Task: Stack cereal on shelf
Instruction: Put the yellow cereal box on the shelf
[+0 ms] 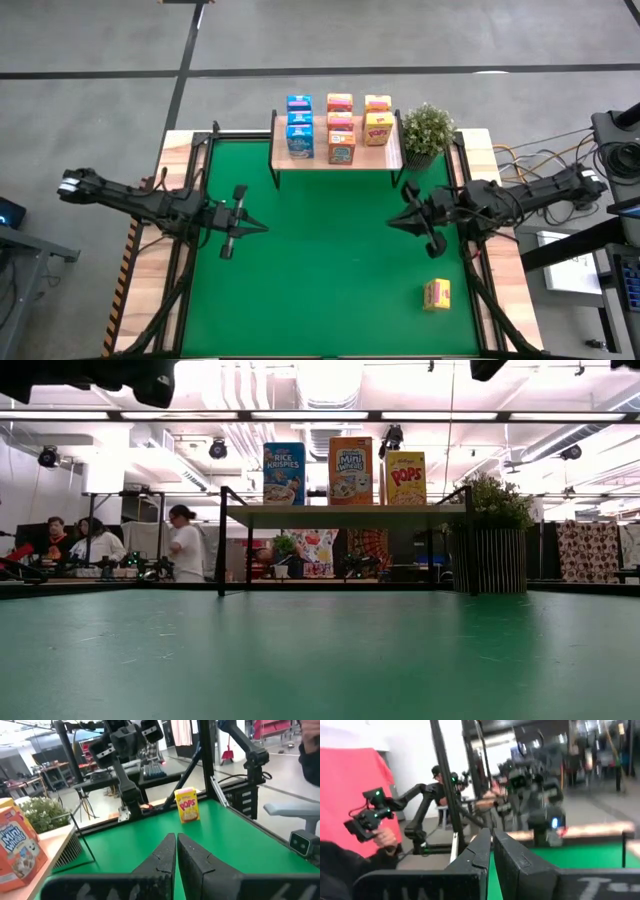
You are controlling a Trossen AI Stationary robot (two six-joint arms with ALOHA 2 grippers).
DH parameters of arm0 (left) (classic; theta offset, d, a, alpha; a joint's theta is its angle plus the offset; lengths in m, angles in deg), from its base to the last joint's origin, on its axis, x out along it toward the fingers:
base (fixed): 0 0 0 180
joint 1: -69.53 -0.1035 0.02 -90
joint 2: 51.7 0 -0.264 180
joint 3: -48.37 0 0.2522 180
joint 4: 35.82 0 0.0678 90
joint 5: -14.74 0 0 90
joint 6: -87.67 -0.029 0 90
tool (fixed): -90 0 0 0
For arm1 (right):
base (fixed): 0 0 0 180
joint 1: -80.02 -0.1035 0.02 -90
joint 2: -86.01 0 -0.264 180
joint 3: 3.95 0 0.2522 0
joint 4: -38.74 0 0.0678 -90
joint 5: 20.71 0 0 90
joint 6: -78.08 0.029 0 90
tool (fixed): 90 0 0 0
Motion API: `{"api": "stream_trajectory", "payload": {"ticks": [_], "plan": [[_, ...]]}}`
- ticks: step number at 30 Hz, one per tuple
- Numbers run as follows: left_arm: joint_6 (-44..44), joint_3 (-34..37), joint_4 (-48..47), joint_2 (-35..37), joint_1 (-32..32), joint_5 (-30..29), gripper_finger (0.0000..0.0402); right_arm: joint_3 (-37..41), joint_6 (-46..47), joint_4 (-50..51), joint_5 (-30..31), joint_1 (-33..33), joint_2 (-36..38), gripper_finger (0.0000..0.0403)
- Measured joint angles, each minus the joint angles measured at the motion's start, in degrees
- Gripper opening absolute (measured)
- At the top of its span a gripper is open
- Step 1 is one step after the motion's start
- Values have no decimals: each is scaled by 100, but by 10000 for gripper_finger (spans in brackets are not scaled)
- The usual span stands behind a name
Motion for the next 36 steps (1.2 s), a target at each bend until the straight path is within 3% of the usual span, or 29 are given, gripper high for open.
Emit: {"api": "stream_trajectory", "payload": {"ticks": [4, 11, 13, 18, 24, 27, 31, 36], "plan": [[33, 49, 21, 78, -2, 0, 0, -753, 1093, 1348, 536, -168, -330, 12], [98, -88, 28, -6, -2, 0, 0, -2466, 3415, 5062, 1757, -159, -1064, 12], [98, -131, 29, -38, -2, 0, 0, -2881, 3903, 6017, 1845, -146, -1293, 12], [99, -190, 30, -100, -2, 0, 0, -3778, 5383, 8080, 1145, -154, -1905, 12], [57, -190, 28, -135, -2, -37, 0, -4373, 6806, 9684, -309, -535, -2666, 12], [66, -190, 28, -139, -2, -42, 0, -4616, 7251, 10431, -598, -803, -3004, 12], [101, -190, 28, -143, -2, -44, 0, -4687, 7894, 10917, -686, -1203, -3249, 12], [101, -190, 28, -143, -2, -46, 0, -4406, 8634, 10610, -858, -1923, -3266, 12]]}}
